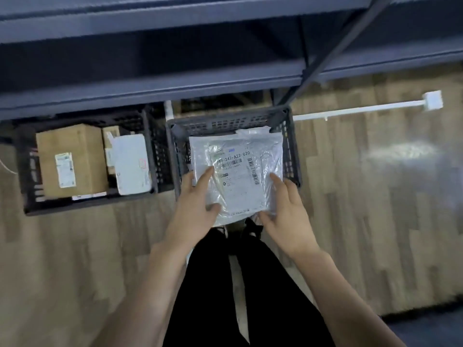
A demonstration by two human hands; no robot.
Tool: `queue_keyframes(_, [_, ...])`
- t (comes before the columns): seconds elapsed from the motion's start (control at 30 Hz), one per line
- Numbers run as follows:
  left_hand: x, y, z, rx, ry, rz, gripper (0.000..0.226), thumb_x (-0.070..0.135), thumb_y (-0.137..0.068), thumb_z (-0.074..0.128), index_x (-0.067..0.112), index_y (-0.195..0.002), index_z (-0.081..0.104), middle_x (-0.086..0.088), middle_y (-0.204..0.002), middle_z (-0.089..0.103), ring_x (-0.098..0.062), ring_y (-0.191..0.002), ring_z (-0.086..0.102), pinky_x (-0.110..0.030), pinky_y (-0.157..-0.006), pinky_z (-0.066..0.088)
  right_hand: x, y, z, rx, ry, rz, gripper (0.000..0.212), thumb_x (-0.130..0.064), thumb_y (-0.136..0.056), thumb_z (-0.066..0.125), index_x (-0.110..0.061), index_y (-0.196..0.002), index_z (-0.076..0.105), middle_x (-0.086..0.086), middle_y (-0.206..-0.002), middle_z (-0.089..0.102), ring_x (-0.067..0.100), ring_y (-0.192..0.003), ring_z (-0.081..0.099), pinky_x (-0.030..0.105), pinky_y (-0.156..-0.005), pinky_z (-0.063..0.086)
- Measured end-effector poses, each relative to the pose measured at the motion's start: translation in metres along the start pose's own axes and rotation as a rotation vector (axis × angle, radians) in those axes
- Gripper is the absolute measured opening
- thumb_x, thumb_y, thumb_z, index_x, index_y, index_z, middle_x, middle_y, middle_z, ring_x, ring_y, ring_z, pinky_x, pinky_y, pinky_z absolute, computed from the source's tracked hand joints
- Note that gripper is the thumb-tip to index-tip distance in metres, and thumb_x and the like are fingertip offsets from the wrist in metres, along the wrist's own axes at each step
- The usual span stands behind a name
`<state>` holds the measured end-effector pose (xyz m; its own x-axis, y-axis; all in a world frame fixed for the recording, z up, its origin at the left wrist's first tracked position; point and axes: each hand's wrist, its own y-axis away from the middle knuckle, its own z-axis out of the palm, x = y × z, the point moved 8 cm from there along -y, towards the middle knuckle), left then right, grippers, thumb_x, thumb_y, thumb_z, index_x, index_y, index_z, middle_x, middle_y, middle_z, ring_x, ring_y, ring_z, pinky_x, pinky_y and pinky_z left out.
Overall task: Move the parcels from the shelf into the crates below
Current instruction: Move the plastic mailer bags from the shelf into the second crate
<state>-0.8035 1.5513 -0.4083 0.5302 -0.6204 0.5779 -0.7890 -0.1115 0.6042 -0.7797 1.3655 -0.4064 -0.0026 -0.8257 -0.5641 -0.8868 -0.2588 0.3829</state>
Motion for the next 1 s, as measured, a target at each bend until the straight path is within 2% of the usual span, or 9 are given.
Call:
queue_keyframes(0.07, [-0.023,-0.013,0.027,-0.028,-0.052,-0.081,0.077,0.017,-0.087,0.065,0.032,-0.148,0.021,-0.003,-0.148,0.019,-0.013,-0.1,0.052,-0.026,-0.096,0.035,0.025,-0.008,0.03,-0.085,0.017,0.021,0.08,-0.008,-0.081,0.067,-0.013,-0.149,0.024,0.008,-0.142,0.033,0.024,-0.124,0.04,0.018,-0.091,0.03])
queue_keyframes(0.13, [-0.042,-0.029,0.053,-0.047,-0.093,-0.136,0.077,0.018,-0.089,0.063,0.032,-0.149,0.018,-0.005,-0.148,0.02,-0.011,-0.092,0.048,-0.026,-0.093,0.035,0.051,-0.02,0.058,-0.157,0.032,0.045,0.081,-0.01,-0.083,0.066,-0.013,-0.149,0.02,0.008,-0.142,0.032,0.024,-0.127,0.038,0.021,-0.094,0.031])
queue_keyframes(0.2, [-0.061,-0.046,0.081,-0.065,-0.123,-0.169,0.077,0.019,-0.089,0.063,0.03,-0.15,0.016,-0.007,-0.147,0.02,-0.016,-0.099,0.052,-0.024,-0.09,0.035,0.076,-0.035,0.083,-0.204,0.061,0.056,0.082,-0.011,-0.083,0.066,-0.013,-0.15,0.019,0.009,-0.142,0.032,0.026,-0.128,0.036,0.029,-0.101,0.033])
queue_keyframes(0.23, [-0.07,-0.056,0.095,-0.072,-0.137,-0.175,0.078,0.019,-0.089,0.063,0.029,-0.15,0.015,-0.009,-0.146,0.021,-0.021,-0.105,0.054,-0.024,-0.087,0.036,0.088,-0.043,0.095,-0.223,0.082,0.06,0.083,-0.011,-0.082,0.066,-0.013,-0.15,0.017,0.009,-0.141,0.033,0.026,-0.128,0.036,0.032,-0.102,0.034])
queue_keyframes(0.3, [-0.085,-0.079,0.118,-0.082,-0.189,-0.166,0.078,0.021,-0.089,0.062,0.026,-0.15,0.014,-0.01,-0.141,0.023,-0.028,-0.104,0.057,-0.027,-0.077,0.04,0.11,-0.06,0.117,-0.254,0.116,0.072,0.085,-0.012,-0.083,0.066,-0.015,-0.15,0.013,0.008,-0.139,0.032,0.024,-0.127,0.036,0.033,-0.102,0.036])
queue_keyframes(0.43, [-0.104,-0.132,0.145,-0.071,-0.311,-0.095,0.073,0.024,-0.089,0.062,0.023,-0.146,0.016,-0.014,-0.138,0.025,-0.027,-0.097,0.058,-0.031,-0.07,0.046,0.146,-0.101,0.151,-0.241,0.15,0.047,0.084,-0.015,-0.084,0.065,-0.016,-0.149,0.012,0.008,-0.137,0.034,0.024,-0.124,0.038,0.032,-0.099,0.038])
queue_keyframes(0.6, [-0.113,-0.214,0.172,-0.045,-0.514,0.003,0.086,0.033,-0.087,0.065,0.026,-0.149,0.006,-0.013,-0.143,0.022,-0.028,-0.115,0.05,-0.037,-0.082,0.048,0.192,-0.164,0.179,-0.201,0.219,0.05,0.082,-0.014,-0.086,0.063,-0.015,-0.149,0.011,0.013,-0.138,0.034,0.031,-0.12,0.044,0.039,-0.09,0.045])
queue_keyframes(0.93, [-0.139,-0.371,0.285,-0.09,-0.817,0.231,0.097,0.056,-0.082,0.061,0.021,-0.15,0.001,-0.014,-0.145,0.023,-0.029,-0.125,0.041,-0.039,-0.101,0.033,0.326,-0.272,0.25,-0.179,0.318,0.247,0.084,-0.007,-0.086,0.06,-0.014,-0.15,0.005,0.018,-0.141,0.03,0.033,-0.129,0.036,0.038,-0.104,0.036])
queue_keyframes(1.0, [-0.147,-0.397,0.3,-0.084,-0.861,0.267,0.099,0.061,-0.081,0.058,0.021,-0.151,0.001,-0.015,-0.149,0.021,-0.029,-0.131,0.036,-0.039,-0.106,0.028,0.344,-0.293,0.26,-0.176,0.321,0.253,0.081,-0.004,-0.084,0.062,-0.014,-0.147,0.011,0.019,-0.138,0.032,0.033,-0.127,0.037,0.039,-0.103,0.038])
